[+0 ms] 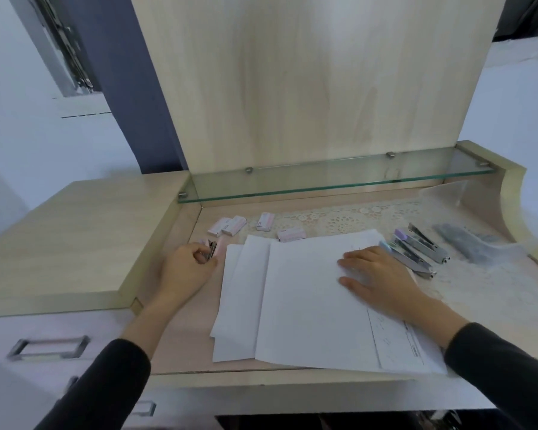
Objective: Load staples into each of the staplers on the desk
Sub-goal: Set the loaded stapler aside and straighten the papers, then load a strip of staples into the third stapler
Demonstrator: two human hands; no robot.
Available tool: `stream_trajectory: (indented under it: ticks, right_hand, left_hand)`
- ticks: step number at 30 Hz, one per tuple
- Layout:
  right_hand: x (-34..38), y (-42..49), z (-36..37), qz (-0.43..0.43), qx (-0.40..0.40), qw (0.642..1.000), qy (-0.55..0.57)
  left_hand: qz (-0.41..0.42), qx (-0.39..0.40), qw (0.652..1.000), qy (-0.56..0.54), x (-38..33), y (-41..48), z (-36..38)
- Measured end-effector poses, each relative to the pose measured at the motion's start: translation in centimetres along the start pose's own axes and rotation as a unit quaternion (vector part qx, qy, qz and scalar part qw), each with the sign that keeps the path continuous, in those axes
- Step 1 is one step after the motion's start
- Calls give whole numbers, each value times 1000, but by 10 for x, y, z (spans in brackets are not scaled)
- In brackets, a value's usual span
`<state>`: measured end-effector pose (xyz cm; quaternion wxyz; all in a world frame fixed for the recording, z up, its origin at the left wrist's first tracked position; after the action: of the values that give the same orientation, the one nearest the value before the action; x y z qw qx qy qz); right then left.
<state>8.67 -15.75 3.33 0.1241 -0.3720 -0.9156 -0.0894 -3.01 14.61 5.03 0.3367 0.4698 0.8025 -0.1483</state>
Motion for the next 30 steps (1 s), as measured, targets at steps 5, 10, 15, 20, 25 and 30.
stream_trajectory:
  ticks: [5,10,15,20,25,30]
  right_hand:
    - [-2,0,1,-2,-15,1000,-3]
    - [-3,1,3,1,-15,1000,-1]
    - [-6,0,5,11,-16,1000,3]
    - [-6,1,5,10,-15,1000,3]
    - [-7,1,7,9,-25,1000,4]
    - [-8,1,7,7,-33,999,12]
  left_hand:
    - [-8,1,999,51,3,0,-1]
    - [2,-20,990,137,0,7,-3]
    - [3,-40,974,225,-10,13,2]
    - [41,-35,972,229,-16,14,10]
    - [21,-39,964,263,-18,13,10]
    - [-27,-16,958,284,-16,23,11]
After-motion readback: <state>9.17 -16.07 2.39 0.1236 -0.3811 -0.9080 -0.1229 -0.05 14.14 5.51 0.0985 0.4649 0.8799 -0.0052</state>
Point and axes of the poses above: each hand's wrist, its own y-axis towards the middle knuckle, its own z-axis out of the palm, x = y × z, the point moved 6 cm from there along y, towards the middle knuckle, and after that the axes turned 11 degrees about x, right-handed, at the moved point
